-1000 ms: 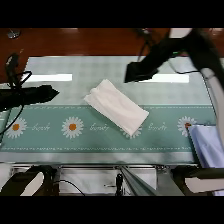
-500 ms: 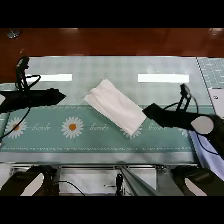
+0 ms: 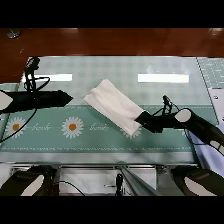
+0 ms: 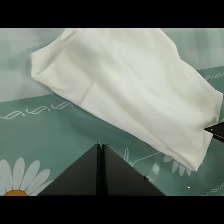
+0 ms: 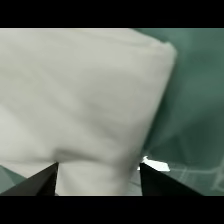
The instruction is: Fold the shirts.
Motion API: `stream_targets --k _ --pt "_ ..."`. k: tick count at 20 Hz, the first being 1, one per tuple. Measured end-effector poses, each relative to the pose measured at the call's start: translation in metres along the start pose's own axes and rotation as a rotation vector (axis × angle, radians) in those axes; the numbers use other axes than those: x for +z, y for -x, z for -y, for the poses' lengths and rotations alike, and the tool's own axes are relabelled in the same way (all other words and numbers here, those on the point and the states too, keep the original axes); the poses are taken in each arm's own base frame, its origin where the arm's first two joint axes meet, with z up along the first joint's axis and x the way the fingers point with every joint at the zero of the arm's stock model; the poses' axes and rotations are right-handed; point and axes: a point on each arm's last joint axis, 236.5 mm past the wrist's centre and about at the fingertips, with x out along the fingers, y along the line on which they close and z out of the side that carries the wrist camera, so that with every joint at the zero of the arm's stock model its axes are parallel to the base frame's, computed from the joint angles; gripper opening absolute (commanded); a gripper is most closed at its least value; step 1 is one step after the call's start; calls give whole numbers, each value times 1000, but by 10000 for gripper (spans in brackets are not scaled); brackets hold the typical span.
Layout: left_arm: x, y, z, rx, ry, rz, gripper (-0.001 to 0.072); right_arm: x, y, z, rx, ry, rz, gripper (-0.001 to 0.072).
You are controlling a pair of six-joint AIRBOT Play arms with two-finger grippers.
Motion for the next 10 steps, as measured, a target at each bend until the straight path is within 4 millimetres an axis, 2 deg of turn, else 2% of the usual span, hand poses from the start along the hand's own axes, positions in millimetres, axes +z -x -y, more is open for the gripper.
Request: stream_targets --k 2,3,5,7,10 --pt "0 0 1 -1 -2 2 21 2 -11 -10 28 22 -44 189" --pt "0 0 1 -1 -2 2 21 5 -15 -17 41 46 -59 21" --pt "0 0 1 -1 -2 3 21 17 -20 -43 97 105 -67 23" --pt "1 0 1 -1 -3 4 21 32 -11 -79 153 215 -65 23" --pt "1 0 1 -1 -3 4 21 62 30 -142 190 428 1 23"
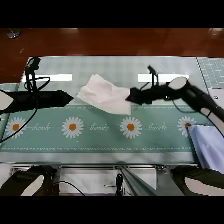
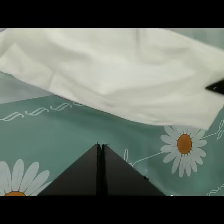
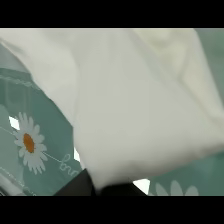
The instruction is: Fold the shirts.
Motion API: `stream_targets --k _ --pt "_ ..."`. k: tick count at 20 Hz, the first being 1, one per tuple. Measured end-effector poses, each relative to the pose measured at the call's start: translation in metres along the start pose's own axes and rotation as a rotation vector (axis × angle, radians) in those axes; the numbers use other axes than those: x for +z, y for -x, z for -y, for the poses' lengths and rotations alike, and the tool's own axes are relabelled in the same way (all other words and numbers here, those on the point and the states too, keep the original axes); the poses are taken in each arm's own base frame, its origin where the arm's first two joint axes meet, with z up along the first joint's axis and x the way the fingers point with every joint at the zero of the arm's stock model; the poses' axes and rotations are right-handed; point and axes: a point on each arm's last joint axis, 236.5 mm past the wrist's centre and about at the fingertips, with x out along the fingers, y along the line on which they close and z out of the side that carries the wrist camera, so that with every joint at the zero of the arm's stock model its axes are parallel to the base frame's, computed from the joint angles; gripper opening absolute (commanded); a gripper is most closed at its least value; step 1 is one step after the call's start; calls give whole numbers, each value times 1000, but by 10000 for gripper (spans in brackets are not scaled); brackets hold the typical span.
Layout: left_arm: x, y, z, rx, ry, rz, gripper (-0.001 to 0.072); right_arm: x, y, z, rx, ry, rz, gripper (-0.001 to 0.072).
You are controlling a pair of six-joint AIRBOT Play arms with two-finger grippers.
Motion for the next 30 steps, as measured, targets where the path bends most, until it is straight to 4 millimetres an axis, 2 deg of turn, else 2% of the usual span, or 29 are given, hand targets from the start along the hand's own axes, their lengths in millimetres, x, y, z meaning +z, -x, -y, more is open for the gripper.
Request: stream_targets --k 3,6,9,12,15,17,19,21,23,26,27,28,29,30 --pt "0 0 0 0 0 0 21 46 56 -52 -52 207 61 23" --pt "0 0 0 0 0 0 21 68 120 -84 -148 345 127 24" --pt "0 0 0 0 0 0 21 79 192 -85 -261 352 225 24" --pt "0 0 0 0 0 0 21 67 261 -52 -400 249 270 24" --pt "0 0 0 0 0 0 21 45 337 3 -595 72 333 24" --pt "0 0 0 0 0 0 22 28 385 32 -694 -50 417 24" --pt "0 0 0 0 0 1 22 1 421 57 -772 -169 476 24" --pt "0 0 0 0 0 1 22 -31 444 79 -840 -281 518 24" --pt "0 0 0 0 1 1 22 -69 458 97 -906 -390 549 24" --pt "1 0 0 1 7 5 22 -143 466 122 -1044 -601 522 29" --pt "2 0 0 2 7 9 22 -165 468 128 -1087 -669 510 184" --pt "4 0 -1 2 8 15 22 -185 470 132 -1135 -731 509 480" --pt "5 0 -1 3 11 20 22 -203 476 135 -1189 -792 516 630" --pt "6 0 -1 4 11 25 22 -222 482 137 -1244 -855 518 626"
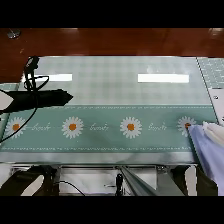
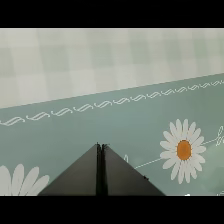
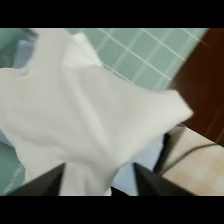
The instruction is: Fold the shirts.
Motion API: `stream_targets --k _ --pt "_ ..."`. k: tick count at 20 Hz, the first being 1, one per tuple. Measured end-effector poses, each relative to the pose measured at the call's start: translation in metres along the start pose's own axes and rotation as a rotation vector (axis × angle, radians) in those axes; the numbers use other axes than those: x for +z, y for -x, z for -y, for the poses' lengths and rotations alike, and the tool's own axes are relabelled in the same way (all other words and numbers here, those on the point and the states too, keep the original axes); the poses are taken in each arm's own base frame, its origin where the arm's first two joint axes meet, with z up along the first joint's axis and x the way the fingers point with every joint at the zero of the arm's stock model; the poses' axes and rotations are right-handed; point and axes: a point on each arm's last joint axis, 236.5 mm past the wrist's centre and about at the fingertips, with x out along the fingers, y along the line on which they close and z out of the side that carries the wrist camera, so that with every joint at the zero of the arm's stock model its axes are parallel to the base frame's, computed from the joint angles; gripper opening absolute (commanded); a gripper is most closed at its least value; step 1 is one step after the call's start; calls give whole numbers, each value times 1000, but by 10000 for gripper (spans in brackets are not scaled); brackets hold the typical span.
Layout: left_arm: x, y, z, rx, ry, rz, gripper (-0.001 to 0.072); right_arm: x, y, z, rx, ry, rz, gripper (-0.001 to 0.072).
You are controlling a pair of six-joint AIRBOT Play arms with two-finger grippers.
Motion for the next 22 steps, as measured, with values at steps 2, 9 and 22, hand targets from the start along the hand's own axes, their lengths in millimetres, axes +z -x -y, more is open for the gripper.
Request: stream_targets --k 2,9,22 --pt "5 0 -1 3 0 21 22 -3 -2 20 -81 -61 8 611" --pt "39 -5 28 -115 -2 67 21 42 8 -112 444 55 63 23" --pt "89 -3 25 17 -115 -86 21 -81 0 -413 848 883 -98 22"
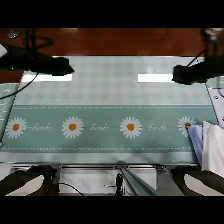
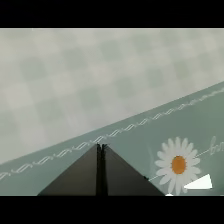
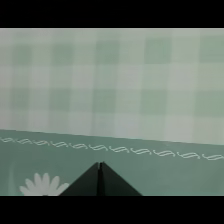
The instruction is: Fold the shirts.
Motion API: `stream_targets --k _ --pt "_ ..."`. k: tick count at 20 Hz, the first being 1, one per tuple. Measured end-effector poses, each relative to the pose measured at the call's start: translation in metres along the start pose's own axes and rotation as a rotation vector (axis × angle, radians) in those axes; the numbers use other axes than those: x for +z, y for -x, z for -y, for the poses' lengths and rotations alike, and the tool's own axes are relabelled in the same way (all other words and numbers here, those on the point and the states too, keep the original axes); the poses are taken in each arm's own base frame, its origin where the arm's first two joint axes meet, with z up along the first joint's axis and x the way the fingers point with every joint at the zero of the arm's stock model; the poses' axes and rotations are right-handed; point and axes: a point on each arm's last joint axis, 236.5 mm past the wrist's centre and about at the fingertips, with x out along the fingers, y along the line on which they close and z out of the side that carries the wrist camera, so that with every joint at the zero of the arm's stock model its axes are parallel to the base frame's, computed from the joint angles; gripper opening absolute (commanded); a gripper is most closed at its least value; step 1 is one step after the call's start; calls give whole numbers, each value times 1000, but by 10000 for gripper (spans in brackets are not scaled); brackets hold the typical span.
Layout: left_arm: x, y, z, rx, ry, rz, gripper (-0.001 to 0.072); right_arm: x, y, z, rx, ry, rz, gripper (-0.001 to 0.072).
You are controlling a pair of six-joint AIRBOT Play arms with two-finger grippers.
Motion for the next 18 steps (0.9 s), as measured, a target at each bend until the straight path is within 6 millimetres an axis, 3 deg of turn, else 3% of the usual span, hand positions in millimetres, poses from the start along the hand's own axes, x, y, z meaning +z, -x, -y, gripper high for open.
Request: stream_targets --k 3,6,18 --pt "-28 -26 -31 73 72 -72 21 -6 -50 0 -56 18 -72 23" --pt "-39 -37 -50 118 67 -99 22 -5 -71 0 -81 24 -82 23" --pt "-47 -45 -62 148 32 -119 22 -4 -83 1 -100 30 -84 23"
